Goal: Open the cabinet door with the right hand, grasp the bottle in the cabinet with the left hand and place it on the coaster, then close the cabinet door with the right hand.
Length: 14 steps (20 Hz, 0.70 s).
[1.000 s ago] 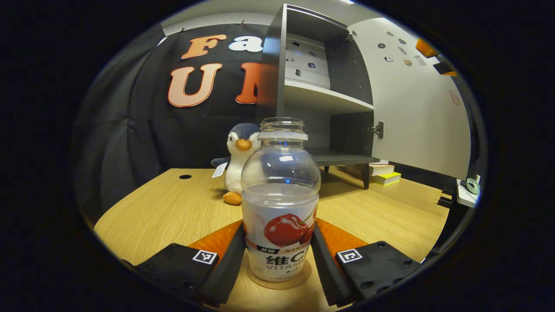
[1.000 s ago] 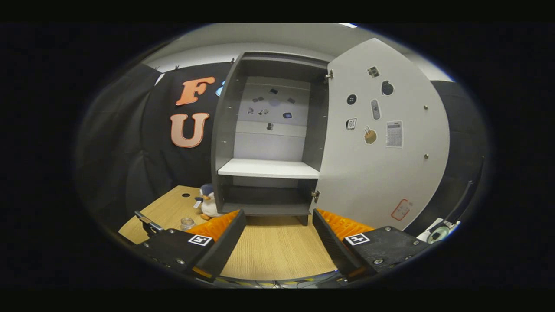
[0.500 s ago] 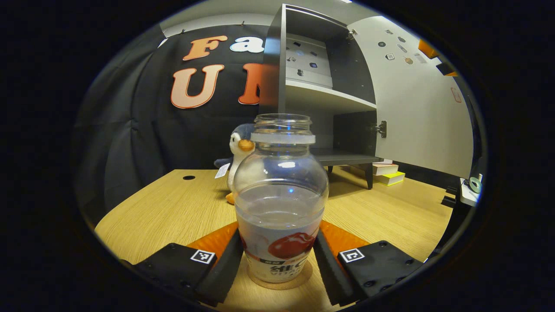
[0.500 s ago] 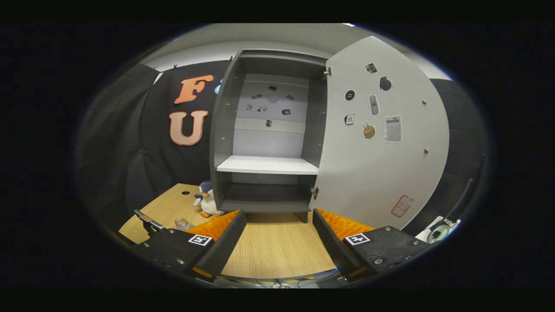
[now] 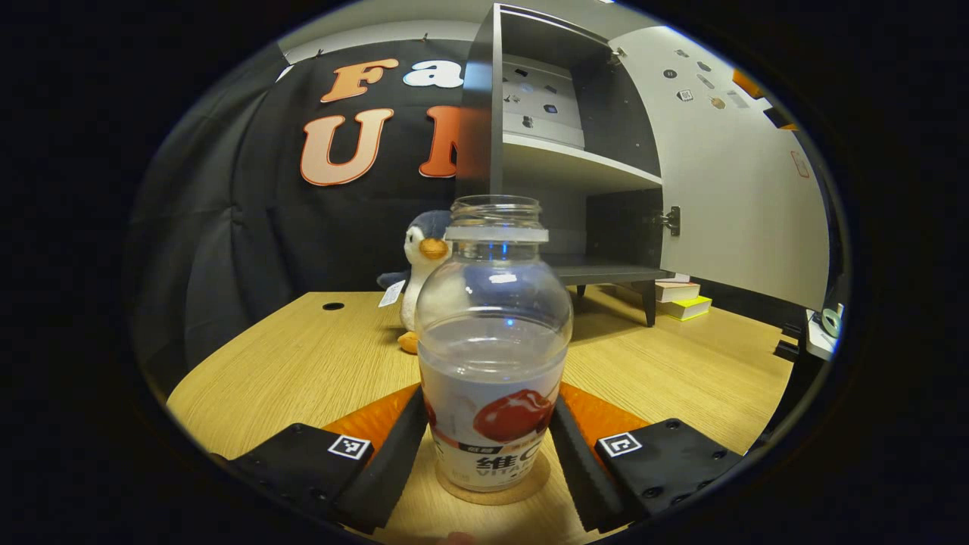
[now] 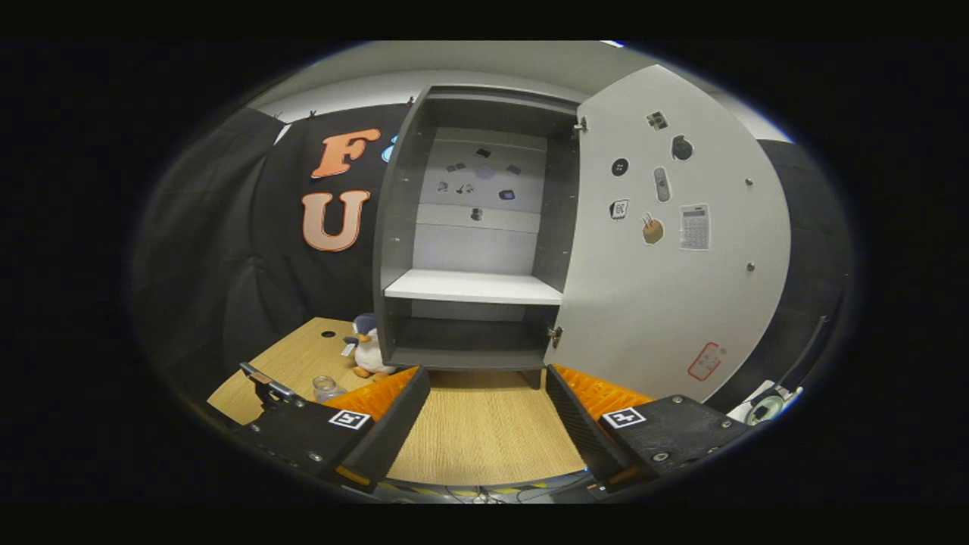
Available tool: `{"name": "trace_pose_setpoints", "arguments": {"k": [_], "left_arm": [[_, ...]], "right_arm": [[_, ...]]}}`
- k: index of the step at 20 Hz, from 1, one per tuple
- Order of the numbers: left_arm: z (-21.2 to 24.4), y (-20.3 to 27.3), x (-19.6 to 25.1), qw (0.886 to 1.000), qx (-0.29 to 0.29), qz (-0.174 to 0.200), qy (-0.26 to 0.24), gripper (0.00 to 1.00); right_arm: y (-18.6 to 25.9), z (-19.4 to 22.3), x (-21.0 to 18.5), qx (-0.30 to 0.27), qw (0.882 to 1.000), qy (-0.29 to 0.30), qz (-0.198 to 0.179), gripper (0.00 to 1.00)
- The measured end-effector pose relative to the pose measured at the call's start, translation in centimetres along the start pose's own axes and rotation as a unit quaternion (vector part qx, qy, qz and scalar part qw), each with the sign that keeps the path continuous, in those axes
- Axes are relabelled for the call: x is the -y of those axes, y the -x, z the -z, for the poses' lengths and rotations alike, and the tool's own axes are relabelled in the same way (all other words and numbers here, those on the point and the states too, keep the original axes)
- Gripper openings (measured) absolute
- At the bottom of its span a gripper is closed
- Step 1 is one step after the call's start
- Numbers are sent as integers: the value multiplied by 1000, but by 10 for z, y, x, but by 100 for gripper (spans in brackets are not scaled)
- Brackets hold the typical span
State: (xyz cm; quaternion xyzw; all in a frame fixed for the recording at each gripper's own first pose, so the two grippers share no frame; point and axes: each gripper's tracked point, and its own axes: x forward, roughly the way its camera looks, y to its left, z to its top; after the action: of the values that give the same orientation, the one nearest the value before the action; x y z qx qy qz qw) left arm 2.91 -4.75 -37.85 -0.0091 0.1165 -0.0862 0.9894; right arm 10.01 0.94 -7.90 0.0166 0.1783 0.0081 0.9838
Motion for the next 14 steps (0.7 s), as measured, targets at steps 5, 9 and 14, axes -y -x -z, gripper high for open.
{"name": "trace_pose_setpoints", "arguments": {"k": [5,9,14], "left_arm": [[-8,1,0,1000,10,0,-17,95],[-23,1,-1,999,19,0,-26,95],[-45,7,-4,1000,28,0,-13,95]], "right_arm": [[0,0,-2,-1,1000,-3,-4,95],[1,-3,-2,4,1000,-3,-4,95],[0,-7,0,16,1000,-15,3,95]]}}
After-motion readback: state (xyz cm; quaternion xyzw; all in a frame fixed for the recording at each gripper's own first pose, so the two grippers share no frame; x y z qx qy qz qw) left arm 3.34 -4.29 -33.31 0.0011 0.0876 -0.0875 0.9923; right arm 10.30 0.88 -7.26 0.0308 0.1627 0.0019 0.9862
